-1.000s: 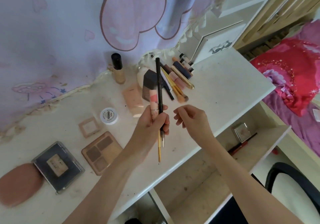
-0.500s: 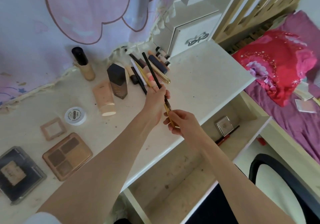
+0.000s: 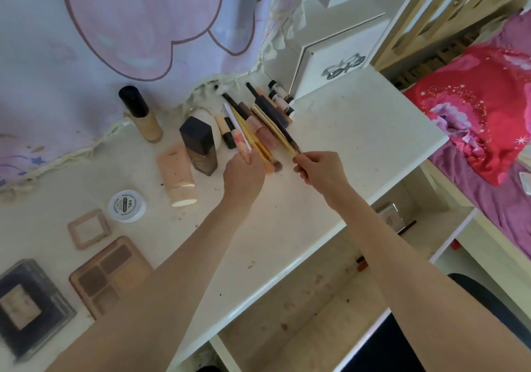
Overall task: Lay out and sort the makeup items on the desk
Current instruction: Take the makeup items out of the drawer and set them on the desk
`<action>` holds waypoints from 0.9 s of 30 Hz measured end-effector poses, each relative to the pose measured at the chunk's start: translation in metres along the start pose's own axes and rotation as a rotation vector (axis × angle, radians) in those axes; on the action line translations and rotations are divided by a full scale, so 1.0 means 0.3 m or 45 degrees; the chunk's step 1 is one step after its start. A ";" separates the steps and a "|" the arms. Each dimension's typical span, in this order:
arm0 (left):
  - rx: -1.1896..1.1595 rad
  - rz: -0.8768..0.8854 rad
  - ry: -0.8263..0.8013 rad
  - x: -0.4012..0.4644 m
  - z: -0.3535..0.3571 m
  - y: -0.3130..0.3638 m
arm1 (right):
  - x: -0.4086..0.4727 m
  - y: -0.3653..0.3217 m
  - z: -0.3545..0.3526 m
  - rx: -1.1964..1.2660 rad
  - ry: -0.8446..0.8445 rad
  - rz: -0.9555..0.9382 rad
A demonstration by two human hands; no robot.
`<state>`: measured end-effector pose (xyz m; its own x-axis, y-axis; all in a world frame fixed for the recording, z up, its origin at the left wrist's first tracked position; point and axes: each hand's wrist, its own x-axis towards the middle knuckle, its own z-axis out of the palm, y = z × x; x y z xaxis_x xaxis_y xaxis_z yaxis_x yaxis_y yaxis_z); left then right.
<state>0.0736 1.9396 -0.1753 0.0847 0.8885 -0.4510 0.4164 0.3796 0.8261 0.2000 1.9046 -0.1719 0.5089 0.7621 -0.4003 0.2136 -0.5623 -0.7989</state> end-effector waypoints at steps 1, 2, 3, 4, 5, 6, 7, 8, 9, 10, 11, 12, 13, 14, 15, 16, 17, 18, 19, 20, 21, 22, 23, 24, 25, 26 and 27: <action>0.067 0.030 0.032 0.013 -0.006 -0.015 | 0.017 -0.009 0.007 -0.072 0.021 -0.030; 0.116 0.062 0.063 0.021 -0.010 -0.025 | 0.030 -0.017 0.014 -0.139 0.042 -0.060; 0.136 0.072 0.091 0.029 -0.012 -0.033 | 0.041 -0.022 0.021 -0.201 0.058 -0.085; 0.141 0.066 0.121 0.032 -0.013 -0.036 | 0.047 -0.025 0.028 -0.247 0.072 -0.099; 0.132 0.055 0.141 0.036 -0.012 -0.039 | 0.050 -0.026 0.033 -0.272 0.086 -0.104; 0.118 0.056 0.157 0.037 -0.010 -0.039 | 0.052 -0.026 0.039 -0.278 0.099 -0.103; 0.091 0.058 0.158 0.039 -0.007 -0.041 | 0.052 -0.024 0.043 -0.272 0.109 -0.100; 0.053 0.063 0.169 0.038 -0.003 -0.039 | 0.051 -0.023 0.045 -0.258 0.114 -0.097; 0.012 0.062 0.174 0.039 0.000 -0.039 | 0.051 -0.021 0.046 -0.237 0.122 -0.096; -0.035 0.065 0.176 0.034 0.002 -0.034 | 0.051 -0.021 0.047 -0.211 0.136 -0.096; -0.067 0.063 0.171 0.036 0.005 -0.034 | 0.052 -0.020 0.045 -0.179 0.153 -0.090; -0.068 0.067 0.174 0.038 0.007 -0.034 | 0.049 -0.021 0.042 -0.149 0.169 -0.081; -0.031 0.069 0.185 0.042 0.009 -0.036 | 0.044 -0.021 0.038 -0.125 0.180 -0.075; 0.034 0.100 0.203 0.046 0.011 -0.041 | 0.037 -0.022 0.034 -0.104 0.185 -0.077; 0.101 0.161 0.227 0.053 0.015 -0.051 | 0.030 -0.020 0.031 -0.088 0.182 -0.082; 0.151 0.236 0.247 0.056 0.018 -0.062 | 0.020 -0.019 0.029 -0.080 0.173 -0.091; 0.179 0.294 0.255 0.056 0.021 -0.070 | 0.012 -0.016 0.028 -0.084 0.162 -0.104; 0.205 0.337 0.261 0.051 0.022 -0.075 | 0.003 -0.012 0.026 -0.102 0.154 -0.121; 0.236 0.349 0.256 0.044 0.023 -0.080 | -0.004 -0.005 0.024 -0.136 0.149 -0.141; 0.273 0.354 0.254 0.035 0.023 -0.083 | -0.010 0.005 0.022 -0.192 0.143 -0.164; 0.317 0.358 0.250 0.026 0.022 -0.089 | -0.017 0.019 0.019 -0.270 0.134 -0.188; 0.372 0.377 0.246 0.014 0.020 -0.093 | -0.027 0.035 0.016 -0.364 0.119 -0.216; 0.444 0.402 0.237 0.006 0.018 -0.098 | -0.040 0.056 0.012 -0.463 0.098 -0.251; 0.526 0.433 0.230 -0.001 0.014 -0.102 | -0.052 0.080 0.010 -0.558 0.078 -0.296; 0.606 0.454 0.218 -0.006 0.011 -0.106 | -0.065 0.107 0.007 -0.652 0.062 -0.344; 0.673 0.457 0.201 -0.011 0.006 -0.108 | -0.076 0.130 0.004 -0.754 0.050 -0.390; 0.723 0.449 0.175 -0.016 0.001 -0.110 | -0.085 0.153 0.000 -0.855 0.037 -0.432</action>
<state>0.0596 1.9226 -0.2005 0.2022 0.9732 -0.1091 0.7987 -0.0993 0.5935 0.1967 1.8594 -0.1984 0.3445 0.9247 -0.1617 0.8204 -0.3803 -0.4269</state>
